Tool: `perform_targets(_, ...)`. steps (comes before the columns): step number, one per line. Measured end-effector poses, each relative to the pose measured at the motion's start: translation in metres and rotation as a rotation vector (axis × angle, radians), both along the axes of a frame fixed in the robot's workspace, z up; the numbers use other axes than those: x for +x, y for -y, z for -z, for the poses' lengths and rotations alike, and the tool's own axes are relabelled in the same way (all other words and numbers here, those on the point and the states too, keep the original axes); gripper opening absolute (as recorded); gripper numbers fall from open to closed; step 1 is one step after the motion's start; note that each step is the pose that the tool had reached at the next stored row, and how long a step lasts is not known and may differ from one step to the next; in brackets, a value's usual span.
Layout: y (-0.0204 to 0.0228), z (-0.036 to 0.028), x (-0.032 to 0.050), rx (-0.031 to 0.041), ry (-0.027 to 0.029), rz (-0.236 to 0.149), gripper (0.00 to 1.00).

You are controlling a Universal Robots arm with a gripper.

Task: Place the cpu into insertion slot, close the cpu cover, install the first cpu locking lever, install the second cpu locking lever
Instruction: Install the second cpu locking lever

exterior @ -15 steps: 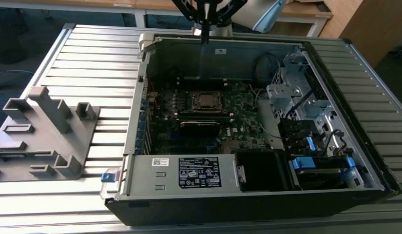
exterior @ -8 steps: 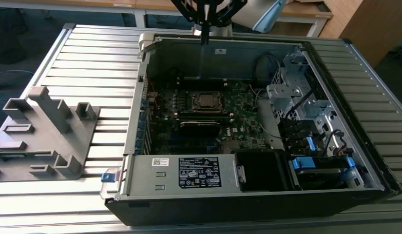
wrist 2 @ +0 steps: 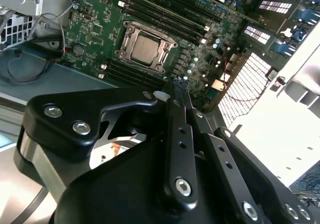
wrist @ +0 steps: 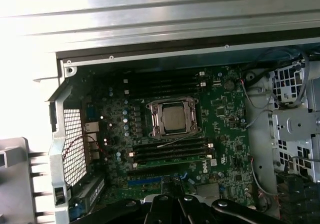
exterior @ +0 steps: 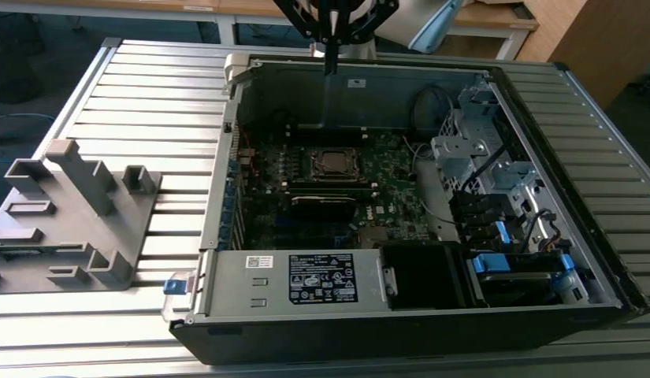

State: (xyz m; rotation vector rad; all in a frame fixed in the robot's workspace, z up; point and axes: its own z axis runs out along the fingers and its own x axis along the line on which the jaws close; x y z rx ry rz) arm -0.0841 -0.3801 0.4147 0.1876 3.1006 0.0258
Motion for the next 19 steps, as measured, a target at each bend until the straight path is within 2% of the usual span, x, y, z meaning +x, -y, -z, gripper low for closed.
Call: perform_targets(19, 0.0, 0.0037, 0.0, 0.0001, 0.0001, 0.0, 0.1)
